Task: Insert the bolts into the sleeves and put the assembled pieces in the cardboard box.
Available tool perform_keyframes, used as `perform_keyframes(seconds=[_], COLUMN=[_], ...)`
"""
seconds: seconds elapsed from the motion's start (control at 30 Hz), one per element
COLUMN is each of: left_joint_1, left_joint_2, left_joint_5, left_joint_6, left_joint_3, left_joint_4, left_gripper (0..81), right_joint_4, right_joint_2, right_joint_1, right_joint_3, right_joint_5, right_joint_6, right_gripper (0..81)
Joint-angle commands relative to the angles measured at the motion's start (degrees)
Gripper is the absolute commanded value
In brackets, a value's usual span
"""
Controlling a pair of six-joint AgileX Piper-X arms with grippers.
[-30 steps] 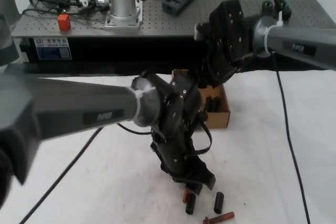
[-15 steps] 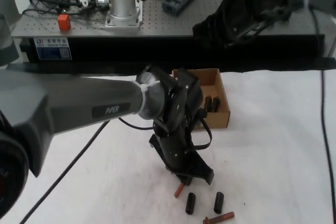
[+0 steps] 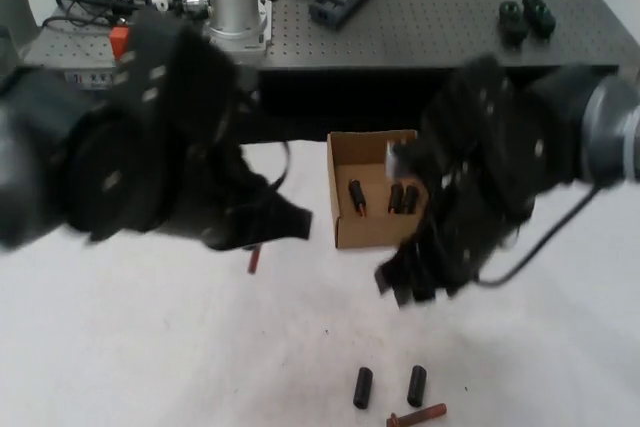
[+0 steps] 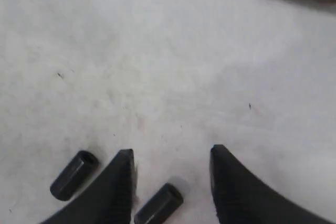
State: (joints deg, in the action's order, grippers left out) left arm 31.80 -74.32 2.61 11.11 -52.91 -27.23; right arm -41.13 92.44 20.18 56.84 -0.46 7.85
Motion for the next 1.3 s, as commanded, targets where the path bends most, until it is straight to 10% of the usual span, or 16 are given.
perform_keyframes(seconds=[0.0, 0.97, 1.27], left_joint_1=[-0.1, -0.1, -0.1], left_joint_2=[5.4, 10.4, 10.4], left_joint_5=[-0.3, 5.7, 5.7], left_joint_6=[0.8, 2.6, 2.6], left_joint_3=[4.6, 7.1, 7.1], left_joint_4=[1.9, -3.1, -3.1], left_gripper=[0.6, 0.6, 0.6], right_joint_4=[2.2, 2.5, 9.0], right_joint_2=[-0.1, 4.9, 4.8], right_joint_1=[0.4, 5.3, 5.3], right_joint_3=[-1.3, -7.8, -7.8], right_joint_5=[1.0, -4.4, -4.0], right_joint_6=[4.3, 16.2, 15.5], right_gripper=[37.2, 30.2, 1.8])
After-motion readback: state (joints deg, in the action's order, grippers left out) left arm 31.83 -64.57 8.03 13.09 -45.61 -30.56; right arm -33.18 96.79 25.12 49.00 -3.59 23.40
